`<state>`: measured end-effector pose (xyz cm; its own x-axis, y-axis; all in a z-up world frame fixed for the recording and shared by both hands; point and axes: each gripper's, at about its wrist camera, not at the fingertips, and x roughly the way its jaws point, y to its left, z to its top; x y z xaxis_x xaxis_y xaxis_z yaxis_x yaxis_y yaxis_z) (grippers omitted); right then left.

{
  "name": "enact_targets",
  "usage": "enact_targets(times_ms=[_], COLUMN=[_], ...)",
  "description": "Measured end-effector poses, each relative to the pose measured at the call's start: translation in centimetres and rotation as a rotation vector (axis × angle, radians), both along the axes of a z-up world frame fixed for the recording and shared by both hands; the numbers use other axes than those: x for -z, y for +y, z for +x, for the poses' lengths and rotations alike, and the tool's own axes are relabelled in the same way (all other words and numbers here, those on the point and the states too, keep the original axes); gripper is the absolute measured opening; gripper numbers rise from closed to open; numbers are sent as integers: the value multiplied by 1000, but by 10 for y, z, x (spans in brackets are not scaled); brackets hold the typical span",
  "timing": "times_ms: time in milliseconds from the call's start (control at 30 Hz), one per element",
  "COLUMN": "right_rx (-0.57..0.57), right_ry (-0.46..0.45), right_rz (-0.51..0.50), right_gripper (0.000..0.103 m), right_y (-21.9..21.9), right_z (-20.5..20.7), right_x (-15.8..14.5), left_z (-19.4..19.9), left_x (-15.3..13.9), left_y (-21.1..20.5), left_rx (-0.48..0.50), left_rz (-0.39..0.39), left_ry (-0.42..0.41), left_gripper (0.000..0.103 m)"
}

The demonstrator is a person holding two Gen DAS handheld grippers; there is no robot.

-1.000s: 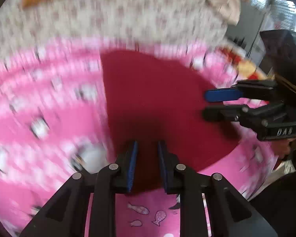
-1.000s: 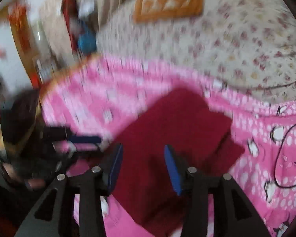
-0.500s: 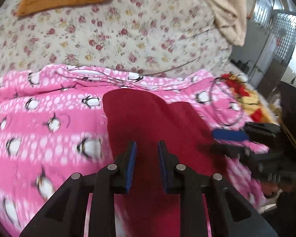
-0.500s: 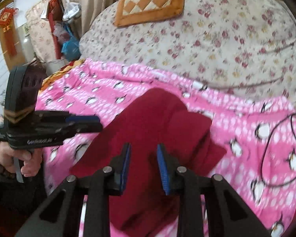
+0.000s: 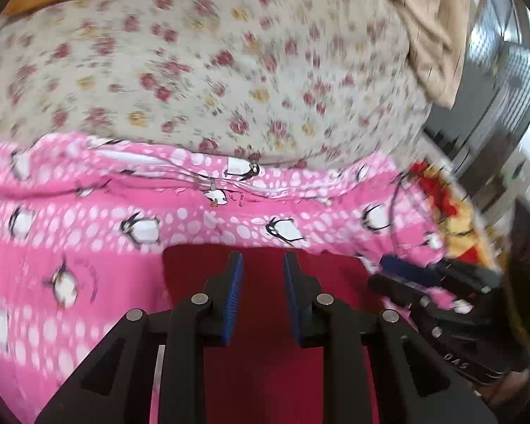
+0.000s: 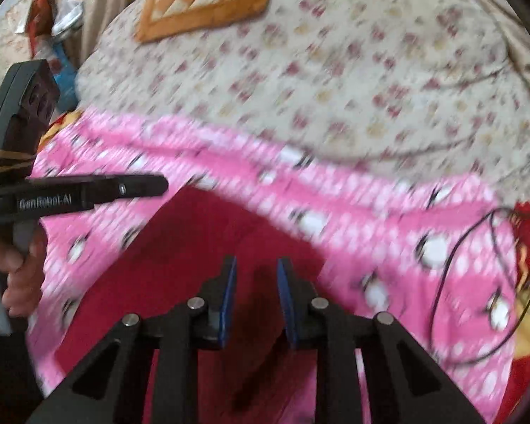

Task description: Fold small clothes

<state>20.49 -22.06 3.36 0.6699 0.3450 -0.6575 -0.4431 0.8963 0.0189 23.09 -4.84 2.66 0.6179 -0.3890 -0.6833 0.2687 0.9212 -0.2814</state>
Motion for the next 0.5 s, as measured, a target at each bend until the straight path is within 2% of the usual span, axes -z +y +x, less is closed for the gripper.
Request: enact_targets(times_ms=[67, 133, 167, 200, 267, 333, 500], right_rx=[39, 22, 11, 5, -7, -13, -16], right_ry=[28, 105, 153, 198, 198, 218, 184], right_rz=[28, 22, -17, -49, -15, -2, -16], right_gripper=[23, 23, 23, 23, 23, 24, 27], right_y=[1, 4, 7, 9, 3, 1, 2], right_z=[20, 36, 43, 49, 52, 54, 49], right_x=[8, 27, 41, 55, 65, 64, 64], left_z=[16, 32, 37, 37, 41, 41, 40], left_x=[19, 53, 70, 71, 72, 73, 73], left_y=[-6, -8, -7, 0, 13, 16, 17], left_rx=[-12, -11, 9, 13, 2, 8, 12], left_rz=[66, 120, 119, 67, -25, -46, -61], left_ry=[17, 124, 177, 155, 183, 181, 166], left_gripper=[5, 5, 5, 6, 6, 6, 6])
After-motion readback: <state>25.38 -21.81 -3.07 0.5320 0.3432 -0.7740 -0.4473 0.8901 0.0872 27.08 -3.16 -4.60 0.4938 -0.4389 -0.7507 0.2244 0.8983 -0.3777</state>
